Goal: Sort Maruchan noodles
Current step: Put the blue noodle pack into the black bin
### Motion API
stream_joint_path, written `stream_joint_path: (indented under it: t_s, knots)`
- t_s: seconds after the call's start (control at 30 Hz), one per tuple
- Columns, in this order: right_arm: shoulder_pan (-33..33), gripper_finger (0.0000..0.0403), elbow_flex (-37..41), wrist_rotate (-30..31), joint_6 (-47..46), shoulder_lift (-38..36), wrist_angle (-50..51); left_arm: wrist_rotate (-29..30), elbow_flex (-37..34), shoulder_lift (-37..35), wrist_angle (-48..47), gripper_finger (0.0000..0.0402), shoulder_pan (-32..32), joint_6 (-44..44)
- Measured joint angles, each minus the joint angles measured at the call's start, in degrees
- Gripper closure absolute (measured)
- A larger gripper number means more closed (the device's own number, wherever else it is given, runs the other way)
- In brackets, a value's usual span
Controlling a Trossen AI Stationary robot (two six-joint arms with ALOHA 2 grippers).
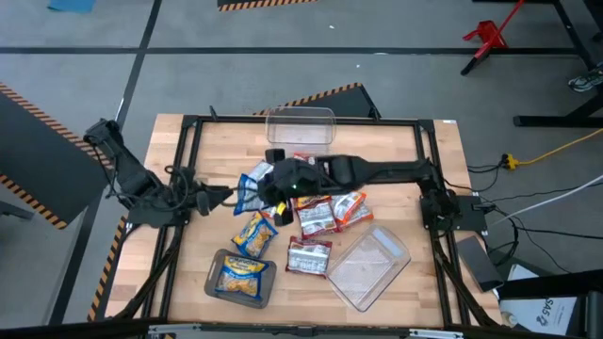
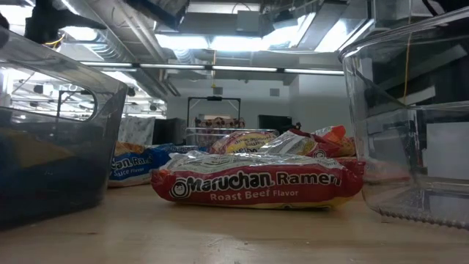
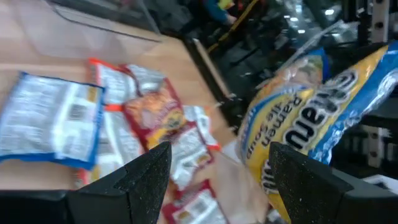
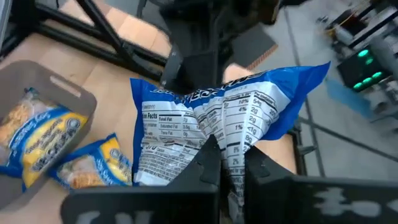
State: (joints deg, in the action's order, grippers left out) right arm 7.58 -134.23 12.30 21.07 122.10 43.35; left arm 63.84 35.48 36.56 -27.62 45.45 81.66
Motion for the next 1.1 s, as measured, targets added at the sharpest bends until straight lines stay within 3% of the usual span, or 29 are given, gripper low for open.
stream_joint_path:
  t_s: [0.33,0.63,0.8,1.1]
  knots:
    - [3.43,0.0398,0.02,2.78,-0.58,-0.02,-1.56,4.91,-9.95,0.5,30.75,0.0138,1.84,-5.6]
    - [9.67,0.04,0.04,14.38,20.05,-0.37,-10.67,8.33,-14.38,0.55,54.9,0.0138,1.84,-0.71]
    - [11.72,0.04,0.04,20.07,32.14,-0.37,-19.0,5.19,-14.43,0.54,65.29,0.0138,1.47,-0.77]
    - [11.05,0.04,0.04,24.07,43.25,-0.37,-28.66,-2.69,-14.43,0.57,75.13,0.0138,-0.59,0.98]
